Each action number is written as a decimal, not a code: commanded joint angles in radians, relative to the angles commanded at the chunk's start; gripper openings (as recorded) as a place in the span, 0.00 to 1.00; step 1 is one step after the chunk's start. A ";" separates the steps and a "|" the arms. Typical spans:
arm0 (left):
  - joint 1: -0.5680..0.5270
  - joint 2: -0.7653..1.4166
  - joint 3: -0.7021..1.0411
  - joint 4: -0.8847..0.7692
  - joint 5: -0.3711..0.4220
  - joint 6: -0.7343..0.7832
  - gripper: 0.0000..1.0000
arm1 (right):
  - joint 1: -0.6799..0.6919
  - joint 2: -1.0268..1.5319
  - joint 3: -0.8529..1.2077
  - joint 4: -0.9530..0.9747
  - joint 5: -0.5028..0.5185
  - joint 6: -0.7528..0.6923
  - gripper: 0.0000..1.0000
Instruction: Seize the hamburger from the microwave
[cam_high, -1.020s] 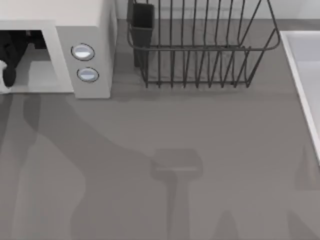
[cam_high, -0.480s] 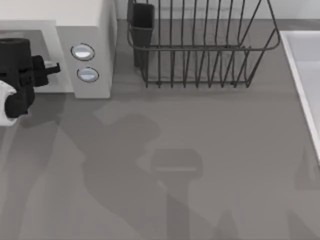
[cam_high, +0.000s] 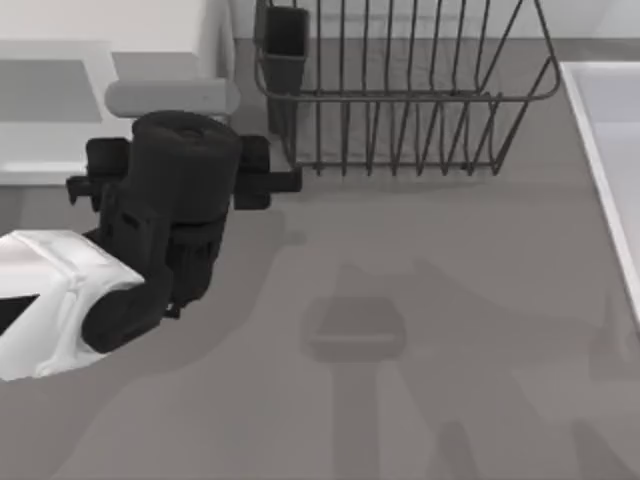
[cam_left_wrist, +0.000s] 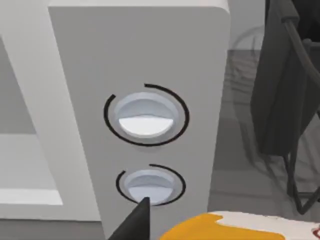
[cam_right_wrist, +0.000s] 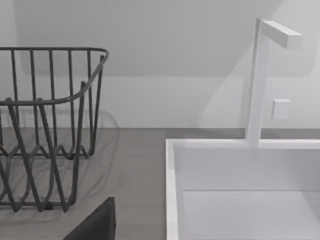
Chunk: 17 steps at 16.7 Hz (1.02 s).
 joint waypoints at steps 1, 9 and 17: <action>0.000 0.000 0.000 0.000 0.000 0.000 0.00 | 0.000 0.000 0.000 0.000 0.000 0.000 1.00; 0.017 0.169 -0.044 0.179 -0.008 0.002 0.00 | 0.000 0.000 0.000 0.000 0.000 0.000 1.00; 0.000 0.499 -0.165 0.676 0.004 0.002 0.00 | 0.000 0.000 0.000 0.000 0.000 0.000 1.00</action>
